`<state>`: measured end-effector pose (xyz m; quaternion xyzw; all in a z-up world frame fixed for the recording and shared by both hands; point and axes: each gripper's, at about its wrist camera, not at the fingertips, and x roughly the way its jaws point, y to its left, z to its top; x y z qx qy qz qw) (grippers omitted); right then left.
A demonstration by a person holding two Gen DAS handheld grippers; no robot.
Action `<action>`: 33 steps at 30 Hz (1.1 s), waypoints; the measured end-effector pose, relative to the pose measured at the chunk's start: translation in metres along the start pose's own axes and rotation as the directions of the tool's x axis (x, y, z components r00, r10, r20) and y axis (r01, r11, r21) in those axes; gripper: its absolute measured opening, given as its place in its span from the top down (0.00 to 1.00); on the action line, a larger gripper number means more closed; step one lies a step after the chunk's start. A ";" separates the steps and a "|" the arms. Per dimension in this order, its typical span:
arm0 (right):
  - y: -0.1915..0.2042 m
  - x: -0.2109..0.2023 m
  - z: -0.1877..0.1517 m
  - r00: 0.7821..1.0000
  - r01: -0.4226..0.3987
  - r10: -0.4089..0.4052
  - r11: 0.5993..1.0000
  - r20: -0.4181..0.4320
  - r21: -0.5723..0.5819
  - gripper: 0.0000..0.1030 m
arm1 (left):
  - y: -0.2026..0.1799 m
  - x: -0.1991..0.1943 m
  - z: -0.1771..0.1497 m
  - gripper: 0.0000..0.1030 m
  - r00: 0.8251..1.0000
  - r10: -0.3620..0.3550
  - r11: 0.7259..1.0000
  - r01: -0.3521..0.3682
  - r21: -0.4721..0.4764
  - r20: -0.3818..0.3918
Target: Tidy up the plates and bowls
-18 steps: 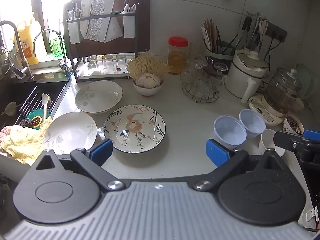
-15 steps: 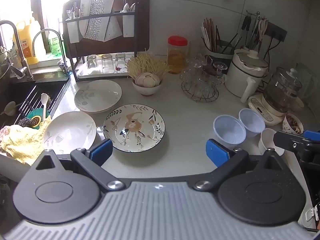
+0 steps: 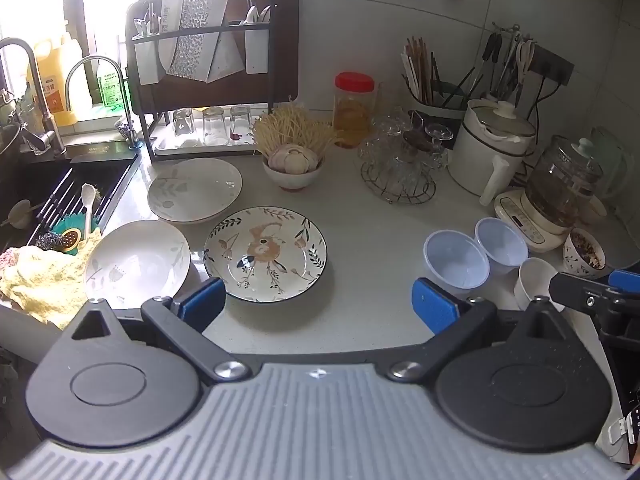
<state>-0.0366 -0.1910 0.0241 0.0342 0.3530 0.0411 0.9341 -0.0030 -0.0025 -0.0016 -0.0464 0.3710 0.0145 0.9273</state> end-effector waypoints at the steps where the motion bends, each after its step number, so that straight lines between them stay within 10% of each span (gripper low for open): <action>1: 0.000 0.000 0.000 1.000 0.001 -0.001 1.000 0.002 -0.002 0.00 | 0.000 0.000 0.001 0.02 1.000 0.000 1.000 0.000 0.000 -0.002; 33: 0.002 -0.004 -0.004 1.000 -0.004 0.004 1.000 0.009 -0.001 0.00 | -0.001 -0.004 -0.001 0.02 1.000 0.008 1.000 -0.008 0.016 0.009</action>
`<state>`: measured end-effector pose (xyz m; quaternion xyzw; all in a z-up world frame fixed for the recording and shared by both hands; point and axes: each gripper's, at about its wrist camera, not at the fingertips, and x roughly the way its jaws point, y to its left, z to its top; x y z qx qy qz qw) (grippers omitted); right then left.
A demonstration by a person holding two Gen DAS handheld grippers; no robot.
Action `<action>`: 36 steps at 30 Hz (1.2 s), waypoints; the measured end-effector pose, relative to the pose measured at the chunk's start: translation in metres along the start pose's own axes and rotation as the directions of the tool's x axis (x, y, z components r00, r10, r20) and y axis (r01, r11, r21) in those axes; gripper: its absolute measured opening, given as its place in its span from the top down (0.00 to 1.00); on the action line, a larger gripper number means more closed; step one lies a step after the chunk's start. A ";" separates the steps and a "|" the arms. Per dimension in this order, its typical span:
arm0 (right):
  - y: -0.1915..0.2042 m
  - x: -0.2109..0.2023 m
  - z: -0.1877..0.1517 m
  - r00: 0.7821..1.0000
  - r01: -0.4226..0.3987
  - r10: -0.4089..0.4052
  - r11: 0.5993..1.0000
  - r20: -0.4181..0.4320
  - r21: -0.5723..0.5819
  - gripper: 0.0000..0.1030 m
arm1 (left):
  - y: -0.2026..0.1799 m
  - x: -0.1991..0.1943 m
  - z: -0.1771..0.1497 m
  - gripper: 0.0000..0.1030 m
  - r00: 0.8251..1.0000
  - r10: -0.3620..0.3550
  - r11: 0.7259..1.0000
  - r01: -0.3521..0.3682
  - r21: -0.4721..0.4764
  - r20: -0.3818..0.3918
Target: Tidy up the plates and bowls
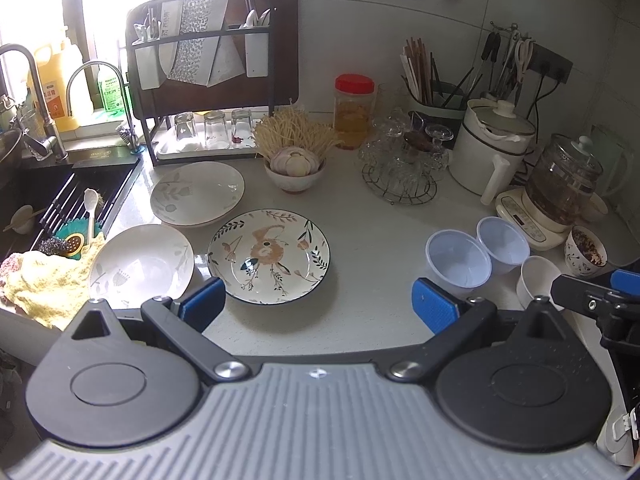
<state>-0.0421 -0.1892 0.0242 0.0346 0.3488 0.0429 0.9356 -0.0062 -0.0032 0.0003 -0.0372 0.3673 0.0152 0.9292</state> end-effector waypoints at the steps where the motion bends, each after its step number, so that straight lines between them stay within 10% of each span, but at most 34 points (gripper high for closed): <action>1: 0.000 -0.001 0.000 1.000 -0.001 0.001 1.000 0.001 0.001 0.00 | 0.001 -0.001 0.000 0.02 1.000 0.000 1.000 0.000 0.002 0.002; 36: -0.021 -0.009 -0.004 0.998 -0.063 0.063 0.998 0.012 0.026 0.00 | -0.011 -0.018 0.003 0.02 0.999 0.036 0.999 -0.036 -0.001 0.001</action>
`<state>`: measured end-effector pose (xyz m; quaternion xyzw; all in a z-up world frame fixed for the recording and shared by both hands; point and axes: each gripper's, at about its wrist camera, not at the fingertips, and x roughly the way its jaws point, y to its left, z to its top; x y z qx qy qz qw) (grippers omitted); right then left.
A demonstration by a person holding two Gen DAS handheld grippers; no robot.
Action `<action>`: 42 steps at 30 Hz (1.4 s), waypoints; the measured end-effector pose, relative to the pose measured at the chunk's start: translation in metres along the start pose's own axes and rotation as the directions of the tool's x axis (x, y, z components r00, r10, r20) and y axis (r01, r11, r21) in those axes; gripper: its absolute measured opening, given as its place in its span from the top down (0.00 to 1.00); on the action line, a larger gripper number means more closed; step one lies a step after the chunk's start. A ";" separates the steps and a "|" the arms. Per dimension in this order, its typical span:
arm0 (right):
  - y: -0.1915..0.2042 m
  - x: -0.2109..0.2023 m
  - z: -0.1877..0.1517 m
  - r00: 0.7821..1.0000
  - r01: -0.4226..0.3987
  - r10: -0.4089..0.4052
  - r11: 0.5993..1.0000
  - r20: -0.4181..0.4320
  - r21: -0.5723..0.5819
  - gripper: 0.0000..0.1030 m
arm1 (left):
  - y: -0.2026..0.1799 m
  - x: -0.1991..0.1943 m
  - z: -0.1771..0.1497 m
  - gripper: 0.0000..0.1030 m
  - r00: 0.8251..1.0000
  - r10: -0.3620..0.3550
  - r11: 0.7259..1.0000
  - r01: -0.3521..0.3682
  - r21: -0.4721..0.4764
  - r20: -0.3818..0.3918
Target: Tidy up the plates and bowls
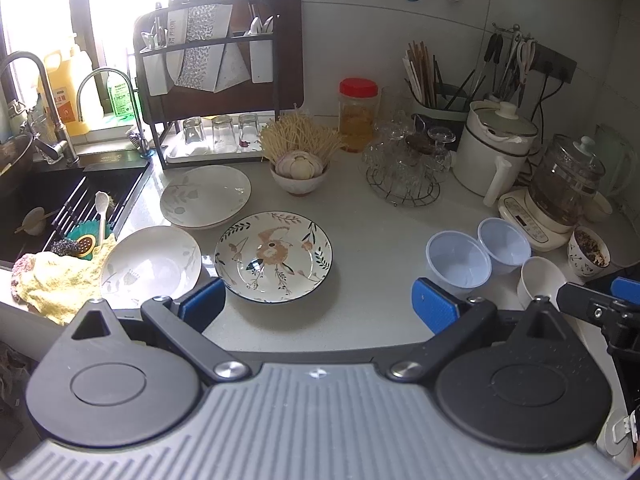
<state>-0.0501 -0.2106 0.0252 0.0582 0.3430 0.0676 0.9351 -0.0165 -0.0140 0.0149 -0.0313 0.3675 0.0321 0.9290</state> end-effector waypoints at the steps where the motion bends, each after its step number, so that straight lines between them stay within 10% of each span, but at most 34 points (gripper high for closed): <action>1: 0.000 -0.001 0.000 1.000 -0.002 0.002 1.000 0.005 -0.005 0.00 | 0.000 0.000 0.000 0.02 1.000 -0.001 1.000 0.001 -0.004 -0.001; 16: 0.042 0.023 0.001 0.999 0.024 -0.025 1.000 0.035 0.010 0.00 | 0.042 0.036 0.018 0.02 0.995 -0.092 0.996 0.093 0.017 -0.024; 42: 0.195 0.148 0.025 0.997 0.063 -0.055 0.976 -0.046 0.208 0.01 | 0.237 0.167 0.104 0.02 0.978 -0.189 0.976 0.197 0.096 -0.093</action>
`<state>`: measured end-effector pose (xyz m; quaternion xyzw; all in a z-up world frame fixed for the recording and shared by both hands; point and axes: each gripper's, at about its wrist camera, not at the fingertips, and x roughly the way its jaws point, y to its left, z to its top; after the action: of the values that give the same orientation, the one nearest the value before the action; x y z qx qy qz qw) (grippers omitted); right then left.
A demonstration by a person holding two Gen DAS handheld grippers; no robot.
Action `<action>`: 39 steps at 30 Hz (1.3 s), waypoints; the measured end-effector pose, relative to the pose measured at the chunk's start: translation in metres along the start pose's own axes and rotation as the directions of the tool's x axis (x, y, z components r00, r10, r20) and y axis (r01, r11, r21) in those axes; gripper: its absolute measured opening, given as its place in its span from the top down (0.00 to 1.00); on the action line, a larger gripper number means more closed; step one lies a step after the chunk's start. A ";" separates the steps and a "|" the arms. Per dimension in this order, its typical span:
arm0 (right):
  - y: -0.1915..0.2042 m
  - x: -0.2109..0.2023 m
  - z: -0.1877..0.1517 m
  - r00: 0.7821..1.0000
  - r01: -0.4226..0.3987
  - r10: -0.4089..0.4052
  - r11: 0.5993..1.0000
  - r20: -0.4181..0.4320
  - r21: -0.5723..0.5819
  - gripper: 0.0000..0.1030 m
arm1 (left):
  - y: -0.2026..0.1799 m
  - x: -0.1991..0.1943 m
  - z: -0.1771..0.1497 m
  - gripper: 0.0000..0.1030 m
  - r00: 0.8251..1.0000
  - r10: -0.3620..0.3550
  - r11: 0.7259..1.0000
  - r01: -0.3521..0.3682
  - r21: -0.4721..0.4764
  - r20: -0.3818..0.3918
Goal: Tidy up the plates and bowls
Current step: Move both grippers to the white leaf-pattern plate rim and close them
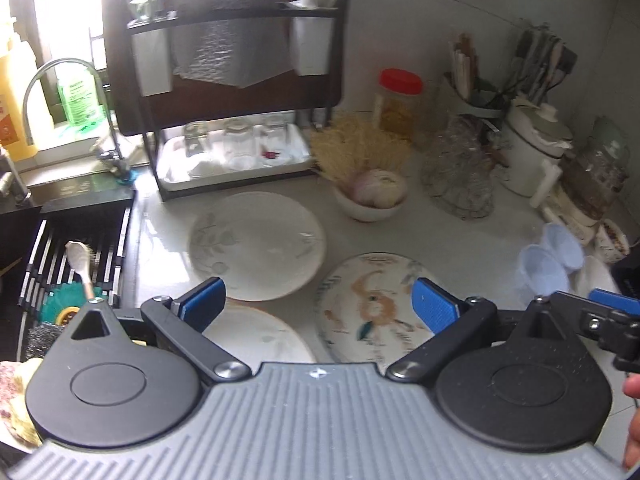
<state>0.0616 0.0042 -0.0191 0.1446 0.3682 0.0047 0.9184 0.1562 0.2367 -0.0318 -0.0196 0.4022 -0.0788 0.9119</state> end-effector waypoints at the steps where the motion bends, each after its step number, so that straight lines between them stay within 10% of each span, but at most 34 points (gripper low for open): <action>1: 0.006 0.006 -0.003 1.000 0.005 -0.005 1.000 -0.008 0.014 0.01 | 0.010 0.004 -0.001 0.02 1.000 0.001 1.000 -0.001 0.000 -0.007; 13: 0.065 0.062 -0.046 0.989 -0.043 0.058 0.993 -0.140 0.106 0.06 | 0.112 0.045 -0.022 0.02 0.993 0.056 0.998 -0.057 -0.009 -0.099; 23: 0.077 0.106 -0.083 0.962 -0.034 0.076 0.986 -0.263 0.161 0.40 | 0.145 0.078 -0.044 0.05 0.983 0.004 1.000 -0.002 0.009 -0.183; 28: 0.075 0.133 -0.101 0.951 -0.027 0.092 0.975 -0.295 0.219 0.62 | 0.150 0.096 -0.052 0.28 0.976 -0.002 0.999 0.010 0.035 -0.219; 39: 0.083 0.156 -0.109 0.955 -0.017 0.079 0.977 -0.286 0.212 0.75 | 0.170 0.132 -0.063 0.68 0.954 -0.059 0.998 0.055 -0.022 -0.292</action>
<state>0.1098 0.1300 -0.1770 0.2462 0.4951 0.0099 0.8331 0.2193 0.3855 -0.1871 -0.0253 0.5326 -0.1045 0.8395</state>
